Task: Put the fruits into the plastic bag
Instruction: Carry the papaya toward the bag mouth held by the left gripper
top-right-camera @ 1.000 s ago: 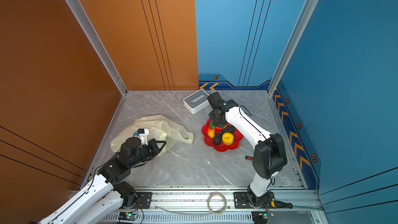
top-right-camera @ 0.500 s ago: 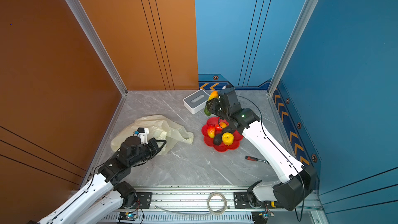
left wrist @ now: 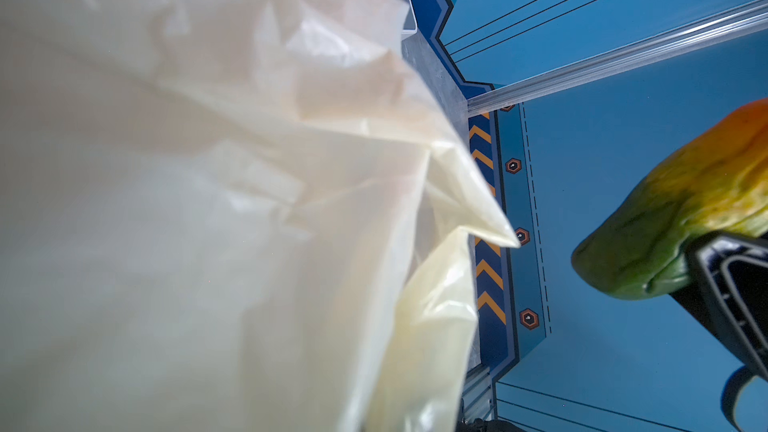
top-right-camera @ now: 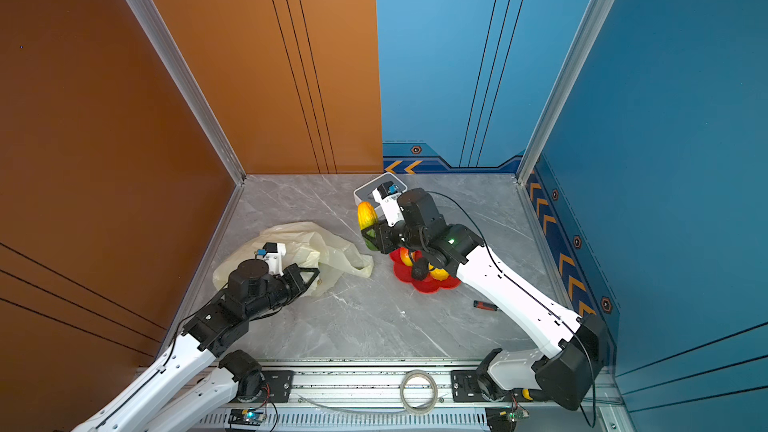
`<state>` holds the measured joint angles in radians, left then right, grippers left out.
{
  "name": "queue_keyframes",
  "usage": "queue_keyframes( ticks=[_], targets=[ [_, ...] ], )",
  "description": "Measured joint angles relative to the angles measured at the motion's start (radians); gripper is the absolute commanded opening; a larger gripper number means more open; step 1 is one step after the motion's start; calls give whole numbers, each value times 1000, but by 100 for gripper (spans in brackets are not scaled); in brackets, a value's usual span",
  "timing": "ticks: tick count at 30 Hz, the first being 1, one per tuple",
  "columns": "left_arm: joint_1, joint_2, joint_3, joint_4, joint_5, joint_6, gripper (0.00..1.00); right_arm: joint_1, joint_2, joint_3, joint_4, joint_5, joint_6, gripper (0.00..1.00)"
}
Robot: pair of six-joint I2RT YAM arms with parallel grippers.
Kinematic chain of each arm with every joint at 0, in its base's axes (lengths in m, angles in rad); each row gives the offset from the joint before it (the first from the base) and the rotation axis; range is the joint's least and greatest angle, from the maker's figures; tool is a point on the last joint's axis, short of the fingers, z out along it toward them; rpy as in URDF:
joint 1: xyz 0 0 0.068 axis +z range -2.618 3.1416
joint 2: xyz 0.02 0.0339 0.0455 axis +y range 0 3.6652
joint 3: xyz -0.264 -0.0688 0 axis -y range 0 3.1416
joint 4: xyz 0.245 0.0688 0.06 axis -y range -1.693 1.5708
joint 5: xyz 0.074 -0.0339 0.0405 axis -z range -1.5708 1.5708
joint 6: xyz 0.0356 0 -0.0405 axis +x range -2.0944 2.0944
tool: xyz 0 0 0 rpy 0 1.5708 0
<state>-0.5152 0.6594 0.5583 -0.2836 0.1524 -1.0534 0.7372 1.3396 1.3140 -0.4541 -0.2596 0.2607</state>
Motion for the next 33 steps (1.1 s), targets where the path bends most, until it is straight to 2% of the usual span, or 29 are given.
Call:
queue_keyframes(
  ticks=[5,12,33],
  targets=[
    [12,15,32,-15,24,27,0,60,55,9,-27,-45,-75,27],
    [19,31,58,-40,47,64,0,115,208,89,-155,-106,-145,27],
    [25,10,75,-50,108,154,0,101,561,255,-346,-499,-121,24]
  ],
)
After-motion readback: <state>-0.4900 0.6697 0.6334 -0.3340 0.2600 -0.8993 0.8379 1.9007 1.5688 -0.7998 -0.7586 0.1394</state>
